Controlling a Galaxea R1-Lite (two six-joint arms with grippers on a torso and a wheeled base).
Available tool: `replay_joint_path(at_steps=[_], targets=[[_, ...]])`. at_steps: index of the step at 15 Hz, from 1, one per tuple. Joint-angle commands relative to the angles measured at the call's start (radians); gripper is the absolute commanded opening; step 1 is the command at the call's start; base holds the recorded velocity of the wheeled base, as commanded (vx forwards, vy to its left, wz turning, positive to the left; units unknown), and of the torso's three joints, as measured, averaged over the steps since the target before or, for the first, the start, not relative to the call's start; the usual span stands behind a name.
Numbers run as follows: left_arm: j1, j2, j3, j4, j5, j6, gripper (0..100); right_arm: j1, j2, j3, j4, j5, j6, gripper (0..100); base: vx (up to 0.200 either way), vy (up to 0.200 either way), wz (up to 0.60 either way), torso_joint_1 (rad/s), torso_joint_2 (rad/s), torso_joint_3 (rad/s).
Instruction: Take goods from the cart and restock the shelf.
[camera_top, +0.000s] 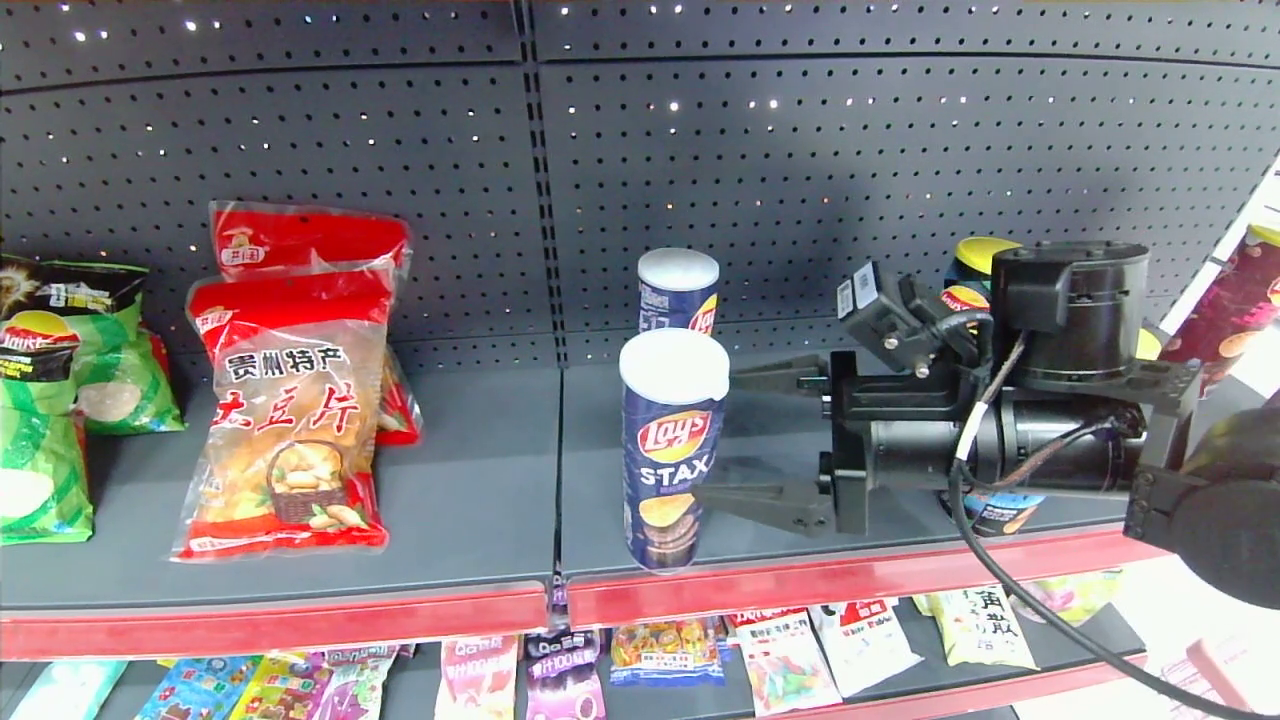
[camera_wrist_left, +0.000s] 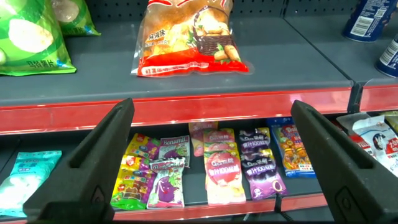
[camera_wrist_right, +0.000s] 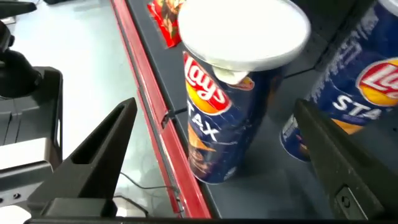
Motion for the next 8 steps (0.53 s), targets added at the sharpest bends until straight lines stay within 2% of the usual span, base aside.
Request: replay_joint_path(at_steps=[1,8], targets=[[0.000,0.000,0.001,0.000,0.000,0.000,100,0.004,0.027,-0.008,-0.002,0.000,-0.001,100,0.000,0.000,0.00,0.000,0.00,0.000],[0.000,0.000,0.000,0.000,0.000,0.000,100,0.024,0.090,-0.069,-0.002,0.002,0.001,100,0.000,0.000,0.00,0.000,0.00,0.000]])
